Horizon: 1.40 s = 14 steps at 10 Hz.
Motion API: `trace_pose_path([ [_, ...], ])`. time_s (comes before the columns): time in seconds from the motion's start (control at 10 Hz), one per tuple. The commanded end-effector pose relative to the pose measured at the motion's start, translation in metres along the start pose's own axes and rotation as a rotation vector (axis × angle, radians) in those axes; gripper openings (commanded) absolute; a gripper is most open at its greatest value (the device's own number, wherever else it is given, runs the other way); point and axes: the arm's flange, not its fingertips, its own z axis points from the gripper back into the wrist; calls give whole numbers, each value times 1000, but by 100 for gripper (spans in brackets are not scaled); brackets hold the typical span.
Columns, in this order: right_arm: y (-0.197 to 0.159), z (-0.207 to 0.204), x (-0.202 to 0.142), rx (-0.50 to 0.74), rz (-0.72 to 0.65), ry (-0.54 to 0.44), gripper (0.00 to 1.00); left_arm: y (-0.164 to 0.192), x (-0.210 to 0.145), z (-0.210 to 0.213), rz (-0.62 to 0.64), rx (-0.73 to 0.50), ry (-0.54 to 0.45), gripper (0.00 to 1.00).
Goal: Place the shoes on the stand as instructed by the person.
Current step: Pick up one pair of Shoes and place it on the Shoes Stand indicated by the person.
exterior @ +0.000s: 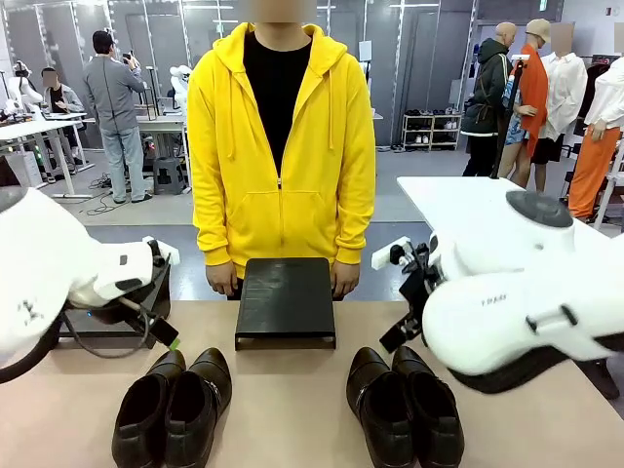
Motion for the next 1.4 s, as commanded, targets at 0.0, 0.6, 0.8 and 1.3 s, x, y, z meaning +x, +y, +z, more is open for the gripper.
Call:
trace_pose_path([
  [0.0, -24, 29, 9, 85, 5, 4, 100, 21, 4, 37, 15, -150, 24, 100],
  [0.6, -97, 116, -26, 561, -212, -36, 100, 74, -30, 130, 83, -657, -70, 100],
  [0.8, -156, 150, -81, 769, -331, -143, 100, 113, -84, 177, 137, -891, -146, 100],
  [1.3, -236, 171, -218, 832, -670, -375, 100, 175, -208, 212, 441, -890, -404, 100],
])
